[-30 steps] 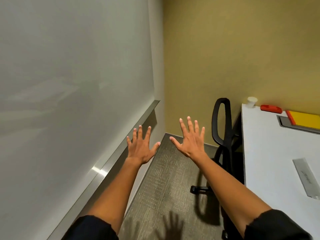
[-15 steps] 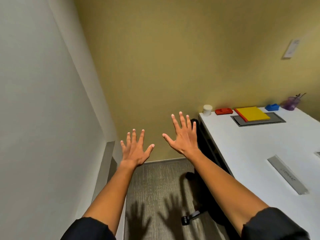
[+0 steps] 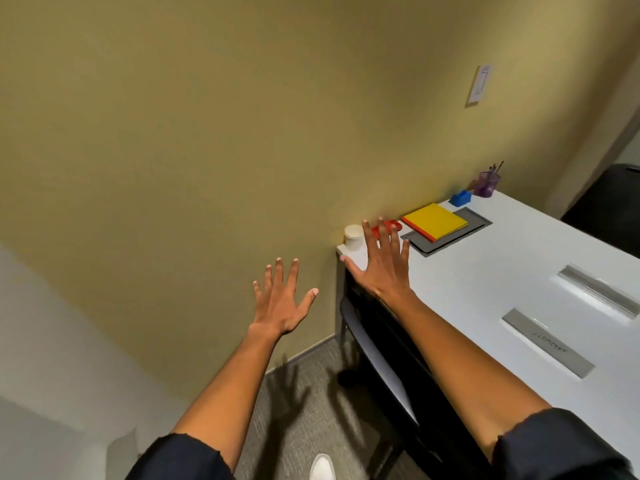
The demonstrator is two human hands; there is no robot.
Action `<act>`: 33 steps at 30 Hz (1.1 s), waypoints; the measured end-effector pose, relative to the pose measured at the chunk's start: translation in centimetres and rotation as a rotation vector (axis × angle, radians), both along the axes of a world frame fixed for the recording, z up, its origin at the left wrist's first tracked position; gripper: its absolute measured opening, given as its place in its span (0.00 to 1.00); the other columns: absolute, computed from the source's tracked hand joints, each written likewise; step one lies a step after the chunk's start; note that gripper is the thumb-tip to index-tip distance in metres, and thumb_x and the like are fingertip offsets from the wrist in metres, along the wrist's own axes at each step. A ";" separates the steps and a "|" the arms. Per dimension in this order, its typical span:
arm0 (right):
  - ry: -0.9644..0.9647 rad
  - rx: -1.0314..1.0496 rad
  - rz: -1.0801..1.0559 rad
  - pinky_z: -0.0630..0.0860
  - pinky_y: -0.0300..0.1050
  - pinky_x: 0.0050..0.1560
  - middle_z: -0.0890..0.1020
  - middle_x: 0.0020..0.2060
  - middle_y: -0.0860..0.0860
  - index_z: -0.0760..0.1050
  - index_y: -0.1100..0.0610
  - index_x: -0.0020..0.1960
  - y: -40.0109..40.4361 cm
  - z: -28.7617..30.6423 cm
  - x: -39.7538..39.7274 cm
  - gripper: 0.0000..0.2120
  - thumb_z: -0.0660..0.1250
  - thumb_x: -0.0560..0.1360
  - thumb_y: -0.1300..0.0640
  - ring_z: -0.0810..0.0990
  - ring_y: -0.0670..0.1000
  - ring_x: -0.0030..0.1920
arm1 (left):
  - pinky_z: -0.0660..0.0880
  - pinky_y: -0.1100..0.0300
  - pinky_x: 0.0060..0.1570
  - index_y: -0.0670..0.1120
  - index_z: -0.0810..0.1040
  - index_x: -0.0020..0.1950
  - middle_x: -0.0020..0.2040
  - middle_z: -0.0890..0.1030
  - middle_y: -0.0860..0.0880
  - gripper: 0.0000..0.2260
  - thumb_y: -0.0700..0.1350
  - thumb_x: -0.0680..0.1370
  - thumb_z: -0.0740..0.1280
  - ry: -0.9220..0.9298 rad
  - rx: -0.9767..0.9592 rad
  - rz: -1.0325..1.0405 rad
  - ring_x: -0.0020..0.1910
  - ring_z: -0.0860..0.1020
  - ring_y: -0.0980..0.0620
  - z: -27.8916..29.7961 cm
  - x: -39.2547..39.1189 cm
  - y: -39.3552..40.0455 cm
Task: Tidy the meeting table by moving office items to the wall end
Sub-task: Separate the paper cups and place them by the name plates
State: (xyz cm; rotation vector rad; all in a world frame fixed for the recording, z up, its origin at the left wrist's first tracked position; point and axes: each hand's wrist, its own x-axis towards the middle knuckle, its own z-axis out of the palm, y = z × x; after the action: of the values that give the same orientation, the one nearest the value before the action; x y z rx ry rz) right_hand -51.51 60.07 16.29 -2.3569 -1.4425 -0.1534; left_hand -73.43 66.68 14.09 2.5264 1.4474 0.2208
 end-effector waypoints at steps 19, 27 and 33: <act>0.289 -0.222 -0.206 0.52 0.57 0.78 0.49 0.80 0.53 0.42 0.54 0.79 15.1 -7.3 12.8 0.48 0.65 0.73 0.35 0.50 0.56 0.79 | 0.50 0.40 0.75 0.52 0.46 0.79 0.80 0.46 0.47 0.37 0.65 0.77 0.57 -0.021 -0.286 -0.351 0.79 0.47 0.43 -7.1 19.3 21.6; 0.449 -0.235 -0.237 0.59 0.51 0.76 0.57 0.78 0.53 0.48 0.55 0.79 21.3 -12.2 16.1 0.49 0.72 0.70 0.39 0.59 0.56 0.77 | 0.60 0.48 0.74 0.43 0.52 0.78 0.77 0.59 0.43 0.38 0.55 0.76 0.68 -0.122 -0.493 -0.354 0.76 0.60 0.45 -13.1 24.5 26.4; 0.590 -0.213 -0.238 0.64 0.53 0.73 0.64 0.75 0.51 0.55 0.51 0.77 25.0 -15.5 17.4 0.41 0.73 0.72 0.46 0.66 0.56 0.73 | 0.56 0.61 0.71 0.47 0.52 0.78 0.77 0.60 0.48 0.38 0.50 0.75 0.71 -0.250 -0.592 -0.252 0.76 0.60 0.48 -16.7 26.8 26.7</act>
State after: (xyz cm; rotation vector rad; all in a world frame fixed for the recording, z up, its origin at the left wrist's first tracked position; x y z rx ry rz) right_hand -34.16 85.08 0.82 -2.4350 -0.9294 0.6121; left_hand -46.63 93.43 -2.57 2.0744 0.9148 0.0490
